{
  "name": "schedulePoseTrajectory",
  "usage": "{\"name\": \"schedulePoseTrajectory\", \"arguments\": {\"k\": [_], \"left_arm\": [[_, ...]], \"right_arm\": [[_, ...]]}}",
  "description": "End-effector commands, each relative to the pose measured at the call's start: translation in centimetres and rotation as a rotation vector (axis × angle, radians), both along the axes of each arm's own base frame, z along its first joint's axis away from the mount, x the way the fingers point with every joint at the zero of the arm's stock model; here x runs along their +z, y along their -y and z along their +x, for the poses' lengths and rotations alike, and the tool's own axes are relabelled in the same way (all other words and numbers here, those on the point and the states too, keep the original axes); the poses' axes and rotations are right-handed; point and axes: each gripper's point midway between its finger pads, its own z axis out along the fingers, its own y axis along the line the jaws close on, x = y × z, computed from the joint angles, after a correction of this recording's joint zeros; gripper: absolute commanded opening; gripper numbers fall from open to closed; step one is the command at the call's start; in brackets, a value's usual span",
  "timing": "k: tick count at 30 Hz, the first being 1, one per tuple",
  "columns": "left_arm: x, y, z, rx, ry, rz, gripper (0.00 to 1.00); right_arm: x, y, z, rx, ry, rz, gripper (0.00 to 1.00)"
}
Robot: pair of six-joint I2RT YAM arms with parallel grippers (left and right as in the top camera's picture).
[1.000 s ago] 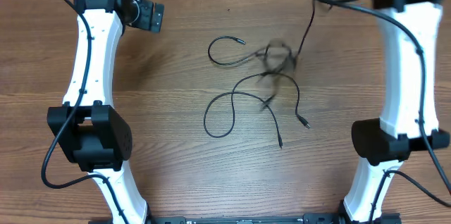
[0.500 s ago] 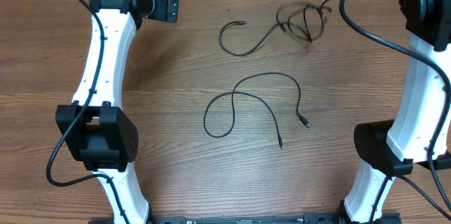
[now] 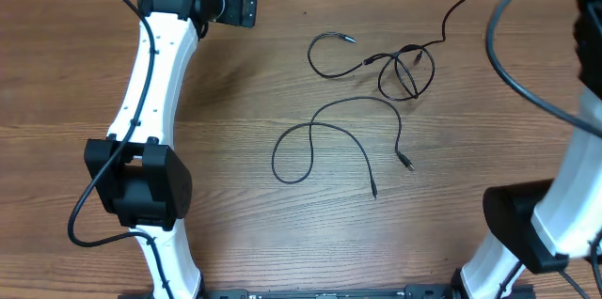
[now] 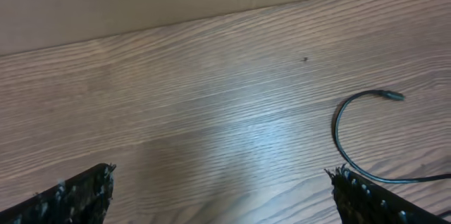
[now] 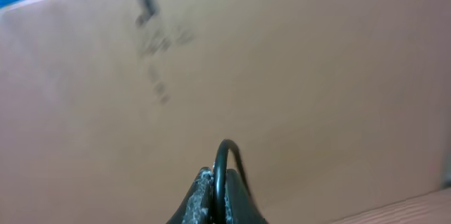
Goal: Untangle cables
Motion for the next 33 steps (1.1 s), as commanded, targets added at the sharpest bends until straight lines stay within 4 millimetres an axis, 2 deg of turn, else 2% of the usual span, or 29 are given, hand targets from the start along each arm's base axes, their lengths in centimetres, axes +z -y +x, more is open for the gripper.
{"name": "schedulePoseTrajectory", "arguments": {"k": [1, 5, 10, 16, 17, 19, 22, 25, 27, 29, 33], "left_arm": [[0.8, 1.3, 0.4, -0.01, 0.026, -0.024, 1.0], [1.0, 2.0, 0.4, -0.018, 0.033, -0.028, 0.99], [1.1, 2.3, 0.5, -0.008, 0.036, -0.044, 0.99], [1.1, 2.4, 0.5, -0.01, 0.037, -0.044, 1.0], [1.1, 2.4, 0.5, -0.01, 0.037, -0.045, 0.99], [1.2, 2.6, 0.5, -0.018, 0.039, -0.053, 1.0], [1.4, 2.8, 0.7, -0.027, 0.049, -0.065, 1.0], [1.7, 3.1, 0.9, -0.031, 0.064, -0.068, 1.0], [1.9, 3.2, 1.0, -0.034, 0.074, -0.071, 1.0], [2.1, 3.5, 1.2, -0.047, 0.083, -0.085, 0.99], [2.3, 3.8, 1.3, -0.042, 0.087, -0.111, 1.0]], "right_arm": [[2.9, 4.5, -4.0, -0.244, 0.064, -0.088, 0.04], [3.7, 8.5, -6.7, -0.514, 0.043, -0.173, 0.04], [3.2, 12.6, -10.1, -0.824, -0.063, -0.258, 0.04], [2.7, 18.0, -13.5, -1.061, -0.109, -0.242, 0.04], [2.4, 18.6, -13.6, -1.066, -0.112, -0.236, 0.04], [1.4, 18.9, -12.2, -0.976, -0.133, -0.228, 0.04], [-0.7, 17.6, -9.4, -0.762, -0.17, -0.193, 0.04], [-2.1, 15.4, -6.8, -0.57, -0.18, -0.14, 0.04], [-2.6, 12.3, -4.4, -0.371, -0.176, -0.113, 0.04], [-3.1, 8.3, -2.4, -0.157, -0.169, -0.086, 0.04], [-3.9, 2.6, -0.2, 0.095, -0.166, -0.007, 0.04]]}}
